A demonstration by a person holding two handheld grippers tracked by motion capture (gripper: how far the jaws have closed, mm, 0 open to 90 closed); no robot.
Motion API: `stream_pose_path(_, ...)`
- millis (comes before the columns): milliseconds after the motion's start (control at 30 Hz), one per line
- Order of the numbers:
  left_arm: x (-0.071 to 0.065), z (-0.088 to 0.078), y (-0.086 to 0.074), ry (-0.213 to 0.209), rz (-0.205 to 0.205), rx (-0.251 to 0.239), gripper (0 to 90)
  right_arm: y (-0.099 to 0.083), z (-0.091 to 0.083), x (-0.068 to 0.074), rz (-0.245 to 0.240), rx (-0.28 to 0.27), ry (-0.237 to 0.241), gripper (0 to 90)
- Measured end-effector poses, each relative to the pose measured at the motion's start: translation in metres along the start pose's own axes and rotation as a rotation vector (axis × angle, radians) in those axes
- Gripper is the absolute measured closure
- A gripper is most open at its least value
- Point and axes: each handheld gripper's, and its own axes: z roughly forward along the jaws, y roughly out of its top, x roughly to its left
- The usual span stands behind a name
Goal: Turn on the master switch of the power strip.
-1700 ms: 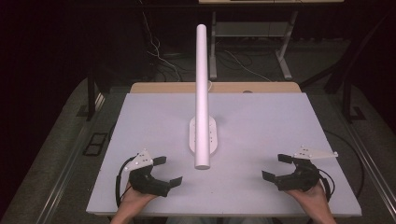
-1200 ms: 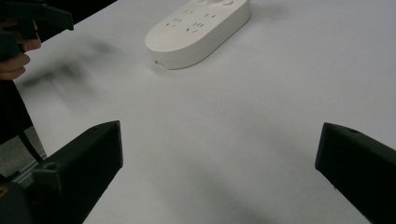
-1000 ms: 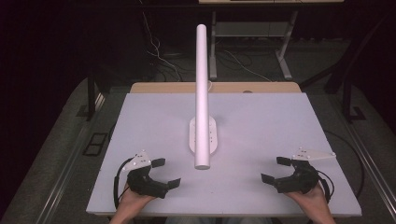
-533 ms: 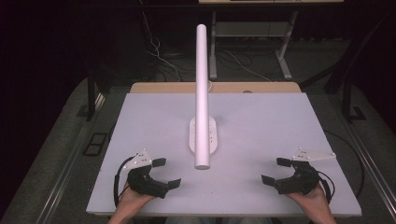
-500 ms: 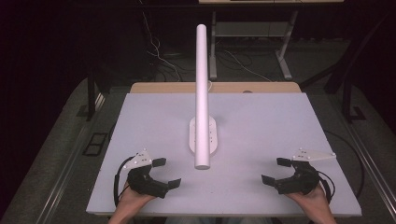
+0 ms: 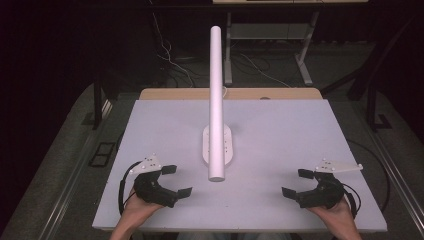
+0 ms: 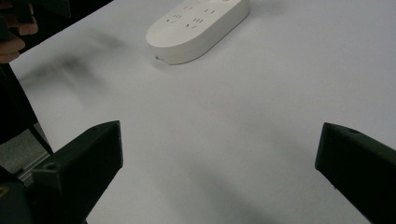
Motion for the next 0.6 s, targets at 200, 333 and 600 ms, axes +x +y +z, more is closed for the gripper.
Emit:
stream_pose_path(200, 0.006, -0.002, 0.007, 0.004, -0.003, 0.01, 0.5, 0.0, 0.0, 0.0, 0.002, 0.001, -0.001, 0.2)
stream_pose_path(333, 0.009, -0.001, 0.01, 0.005, -0.008, 0.015, 0.5, 0.0, -0.001, 0.0, 0.006, 0.002, -0.002, 0.2)
stream_pose_path(600, 0.015, 0.004, 0.02, -0.005, -0.013, 0.04, 0.1, 0.0, -0.002, -0.001, 0.013, 0.004, 0.001, 0.2)
